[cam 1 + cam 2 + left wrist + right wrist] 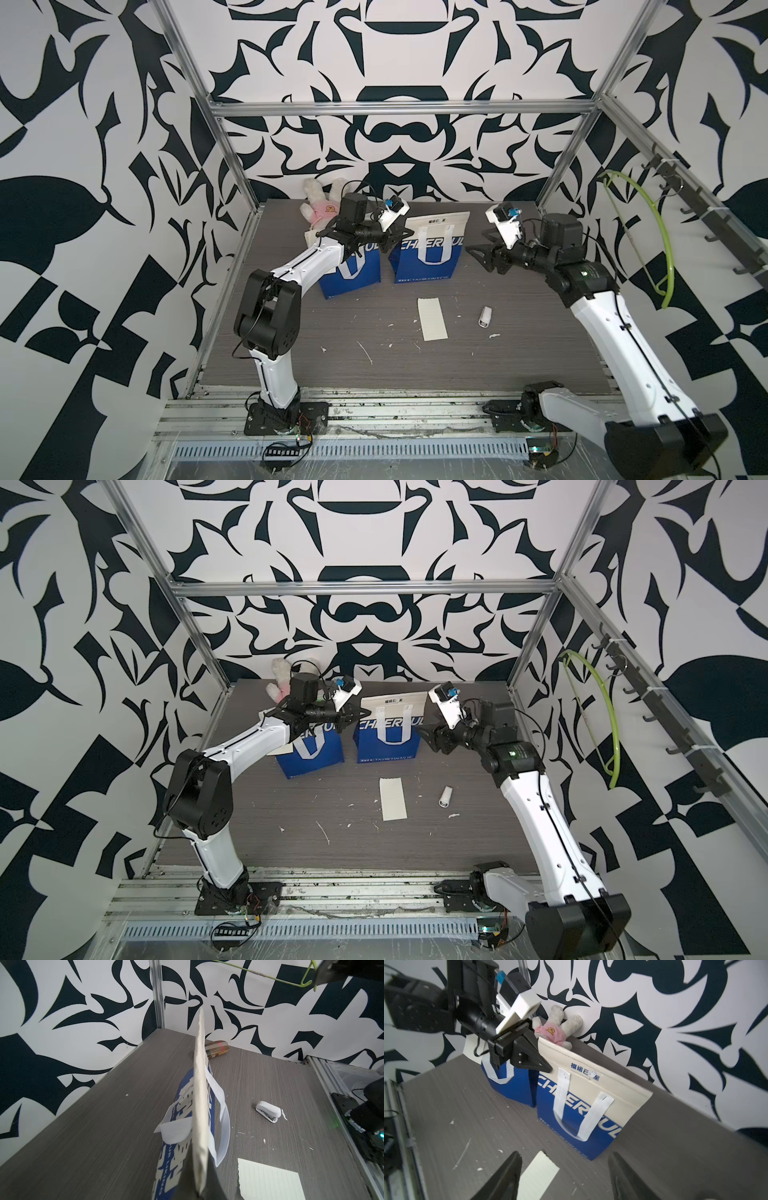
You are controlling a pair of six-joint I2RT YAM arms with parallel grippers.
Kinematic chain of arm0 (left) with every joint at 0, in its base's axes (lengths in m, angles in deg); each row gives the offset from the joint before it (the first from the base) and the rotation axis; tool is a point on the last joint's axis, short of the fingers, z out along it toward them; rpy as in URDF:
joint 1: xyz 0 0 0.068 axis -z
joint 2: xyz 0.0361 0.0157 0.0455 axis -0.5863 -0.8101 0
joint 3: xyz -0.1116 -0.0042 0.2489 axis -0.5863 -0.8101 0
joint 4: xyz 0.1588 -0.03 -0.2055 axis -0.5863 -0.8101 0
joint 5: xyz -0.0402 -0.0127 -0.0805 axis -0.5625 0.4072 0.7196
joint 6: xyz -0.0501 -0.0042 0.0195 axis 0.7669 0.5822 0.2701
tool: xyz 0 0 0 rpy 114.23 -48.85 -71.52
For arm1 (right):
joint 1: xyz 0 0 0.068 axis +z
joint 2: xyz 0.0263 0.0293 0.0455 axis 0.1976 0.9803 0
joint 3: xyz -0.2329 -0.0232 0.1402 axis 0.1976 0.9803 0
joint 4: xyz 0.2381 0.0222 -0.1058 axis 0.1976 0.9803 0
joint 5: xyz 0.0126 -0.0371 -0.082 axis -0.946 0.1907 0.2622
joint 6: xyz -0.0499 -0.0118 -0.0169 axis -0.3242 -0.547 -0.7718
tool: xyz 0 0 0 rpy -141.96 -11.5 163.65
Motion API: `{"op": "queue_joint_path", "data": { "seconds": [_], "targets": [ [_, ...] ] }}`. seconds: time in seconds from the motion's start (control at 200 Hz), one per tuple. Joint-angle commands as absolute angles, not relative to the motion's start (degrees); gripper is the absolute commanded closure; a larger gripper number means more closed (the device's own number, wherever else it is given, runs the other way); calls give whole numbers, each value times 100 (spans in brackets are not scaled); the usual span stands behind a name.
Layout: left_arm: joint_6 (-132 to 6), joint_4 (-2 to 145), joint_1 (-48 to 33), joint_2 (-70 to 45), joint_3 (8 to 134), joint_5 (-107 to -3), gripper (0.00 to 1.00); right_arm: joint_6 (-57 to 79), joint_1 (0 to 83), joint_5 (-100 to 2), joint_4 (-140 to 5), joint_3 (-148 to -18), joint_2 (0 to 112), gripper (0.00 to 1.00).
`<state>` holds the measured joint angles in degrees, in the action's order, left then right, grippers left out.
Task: Staple the receipts to the bags
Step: Place the takeout bag at the center of the board, then pick up the receipt from the center of the board.
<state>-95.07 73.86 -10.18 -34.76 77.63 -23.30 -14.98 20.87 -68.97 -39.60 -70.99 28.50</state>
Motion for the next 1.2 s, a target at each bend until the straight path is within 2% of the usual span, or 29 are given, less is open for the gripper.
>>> {"op": "queue_joint_path", "data": {
  "seconds": [0.0, 0.055, 0.1, 0.18, 0.26, 0.285, 0.295, 0.455, 0.58, 0.65, 0.695, 0.81, 0.975, 1.1, 1.195],
  "targets": [
    [-9286, 7707, -964, -3281, 7621, -2429, 98, 16, 2287, -6419, -3405, -6687, 2609, 32],
    [-9285, 7609, -961, -3258, 7569, -2408, 84, 314, 2454, -6279, -3210, -6517, 2516, 32],
    [-9270, 7629, -953, -3206, 7466, -2417, 62, 634, 2610, -6034, -3068, -6411, 2496, 32],
    [-9261, 7690, -931, -3105, 7293, -2496, 48, 1000, 2885, -5819, -2837, -6223, 2544, 33],
    [-9202, 7857, -912, -2983, 7153, -2730, 18, 1396, 3145, -5565, -2797, -5971, 2637, 34],
    [-9169, 7937, -911, -2939, 7116, -2803, 2, 1514, 3217, -5511, -2797, -5910, 2689, 35],
    [-9153, 7980, -903, -2922, 7099, -2831, 0, 1558, 3243, -5498, -2797, -5883, 2711, 35],
    [-8793, 8330, -901, -2666, 7114, -3104, 1, 2144, 3873, -5114, -3089, -5458, 3099, 37],
    [-8646, 8326, -833, -2320, 7111, -3466, 0, 2420, 4224, -4825, -3408, -5157, 3496, 53],
    [-8563, 8323, -760, -2022, 7019, -3723, 0, 2581, 4289, -4828, -3668, -4985, 3675, 69],
    [-8530, 8209, -681, -1826, 6994, -3862, 0, 2647, 4304, -4834, -3804, -4901, 3754, 74],
    [-8437, 7260, -442, -1403, 7143, -3877, 1, 2706, 4325, -4923, -4261, -4653, 3871, 78],
    [-8137, 5826, 54, -1050, 7219, -4182, 1, 2654, 4326, -5149, -4690, -4558, 4358, 79],
    [-6944, 5619, 262, -927, 6804, -4431, 1, 2671, 4324, -5304, -5097, -4459, 4610, 100],
    [-6177, 5657, 407, -1000, 6310, -4643, 1, 2630, 4326, -5215, -5126, -4462, 4775, 100]
  ]
}}
